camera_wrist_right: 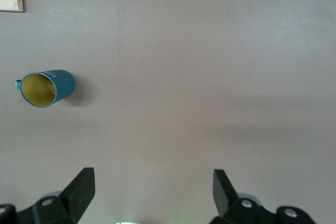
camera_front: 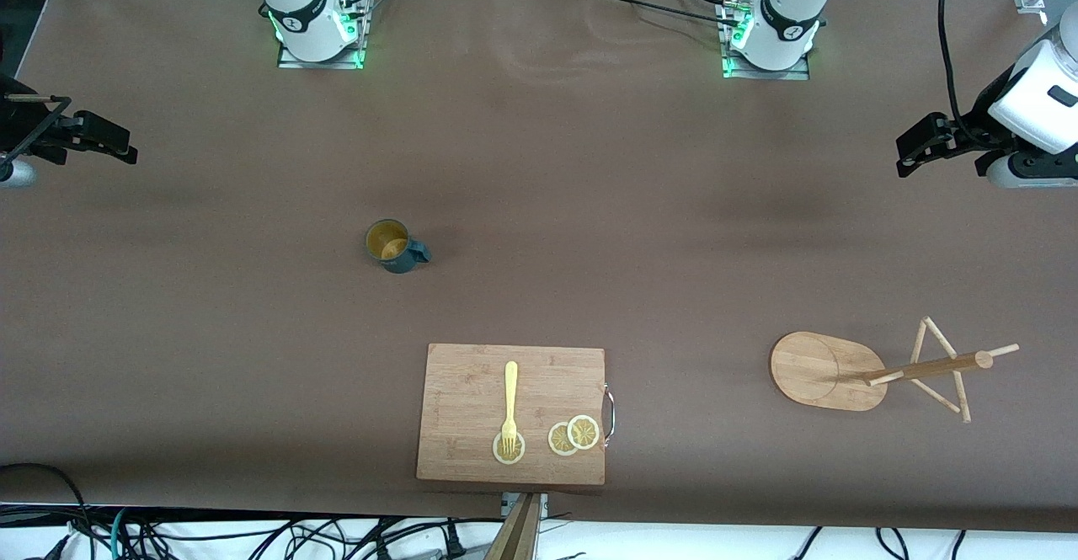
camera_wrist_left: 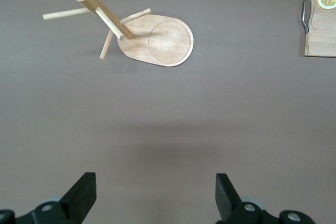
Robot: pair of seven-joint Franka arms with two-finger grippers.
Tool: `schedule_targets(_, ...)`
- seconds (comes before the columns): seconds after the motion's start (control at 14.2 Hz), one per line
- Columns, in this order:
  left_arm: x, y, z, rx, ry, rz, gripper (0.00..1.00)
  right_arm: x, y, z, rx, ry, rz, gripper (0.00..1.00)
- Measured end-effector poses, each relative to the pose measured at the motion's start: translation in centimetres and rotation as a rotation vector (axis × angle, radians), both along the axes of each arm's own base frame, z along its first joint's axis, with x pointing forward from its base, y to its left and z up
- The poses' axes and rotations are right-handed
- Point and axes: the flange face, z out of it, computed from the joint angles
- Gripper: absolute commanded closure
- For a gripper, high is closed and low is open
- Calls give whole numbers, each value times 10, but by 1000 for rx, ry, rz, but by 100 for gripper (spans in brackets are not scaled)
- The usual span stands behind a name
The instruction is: Pass cup and hang on rack
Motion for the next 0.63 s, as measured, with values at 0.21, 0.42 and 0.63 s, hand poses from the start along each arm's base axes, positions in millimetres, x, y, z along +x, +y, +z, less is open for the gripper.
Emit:
schedule_targets(0.21, 0, 0, 0, 0, 0, 0, 0, 1, 0, -1, 1, 1, 5, 1)
schedule_targets(0.42, 0, 0, 0, 0, 0, 0, 0, 1, 0, 0, 1, -1, 8, 1)
schedule_targets(0.63, 0, 0, 0, 0, 0, 0, 0, 1, 1, 0, 1, 0, 10, 1)
